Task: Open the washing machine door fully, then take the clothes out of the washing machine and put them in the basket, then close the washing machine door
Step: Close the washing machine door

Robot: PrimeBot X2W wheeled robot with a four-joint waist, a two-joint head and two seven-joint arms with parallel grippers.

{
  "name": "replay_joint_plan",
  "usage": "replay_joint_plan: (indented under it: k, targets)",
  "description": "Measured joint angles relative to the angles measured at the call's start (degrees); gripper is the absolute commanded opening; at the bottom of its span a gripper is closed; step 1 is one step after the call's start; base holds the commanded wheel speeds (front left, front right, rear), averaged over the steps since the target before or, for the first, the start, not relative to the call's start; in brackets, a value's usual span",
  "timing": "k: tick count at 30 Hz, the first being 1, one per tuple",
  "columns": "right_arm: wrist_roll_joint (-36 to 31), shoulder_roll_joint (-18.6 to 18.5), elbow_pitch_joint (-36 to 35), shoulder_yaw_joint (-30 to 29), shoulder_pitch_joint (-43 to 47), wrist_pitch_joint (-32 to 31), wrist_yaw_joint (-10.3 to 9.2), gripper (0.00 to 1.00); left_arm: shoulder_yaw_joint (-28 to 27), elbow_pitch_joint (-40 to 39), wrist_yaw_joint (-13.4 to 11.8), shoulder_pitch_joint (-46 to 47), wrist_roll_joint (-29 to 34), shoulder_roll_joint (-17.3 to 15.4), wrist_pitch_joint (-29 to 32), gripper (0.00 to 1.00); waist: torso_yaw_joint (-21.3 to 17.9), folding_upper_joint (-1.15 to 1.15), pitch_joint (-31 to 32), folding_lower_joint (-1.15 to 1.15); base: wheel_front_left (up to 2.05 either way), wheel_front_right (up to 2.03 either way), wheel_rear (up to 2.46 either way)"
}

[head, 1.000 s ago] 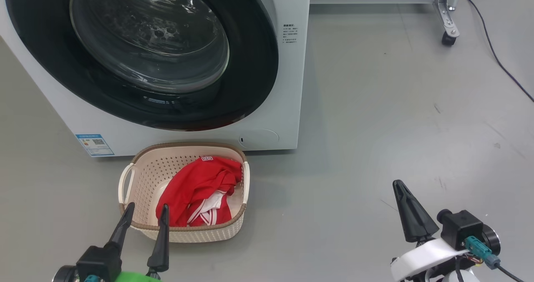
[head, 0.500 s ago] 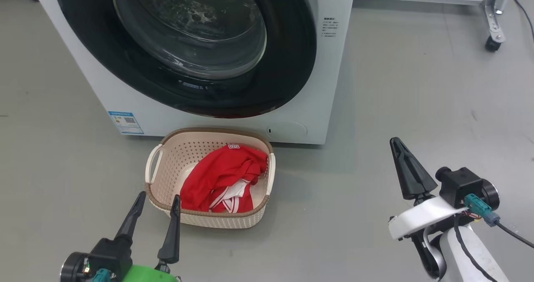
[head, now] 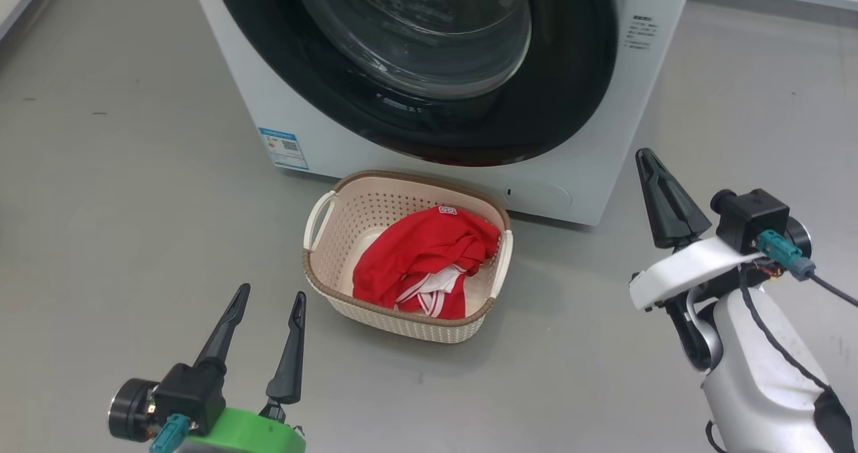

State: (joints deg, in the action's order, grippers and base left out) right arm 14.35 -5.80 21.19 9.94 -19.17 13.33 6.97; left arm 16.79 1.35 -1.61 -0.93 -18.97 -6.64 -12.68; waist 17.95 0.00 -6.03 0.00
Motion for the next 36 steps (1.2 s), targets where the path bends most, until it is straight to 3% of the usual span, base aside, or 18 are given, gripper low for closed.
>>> replay_joint_plan:
  k: [12,36]
  targets:
    - [1.24,-1.69,5.21,0.02,-14.54,-2.90,0.01,0.00,0.09,-0.74,0.90,1.24,-0.27,0.75,-0.52,1.00,7.11,0.00,-3.45,0.00,0.00,0.00,0.00]
    - [1.25,-8.87,15.74,-0.12,-28.93,-4.28,0.02,0.00,2.16,-0.44,1.77,6.27,-0.81,3.25,-1.52,1.00,12.14,0.00,-11.82,0.00,0.00,0.00,0.00]
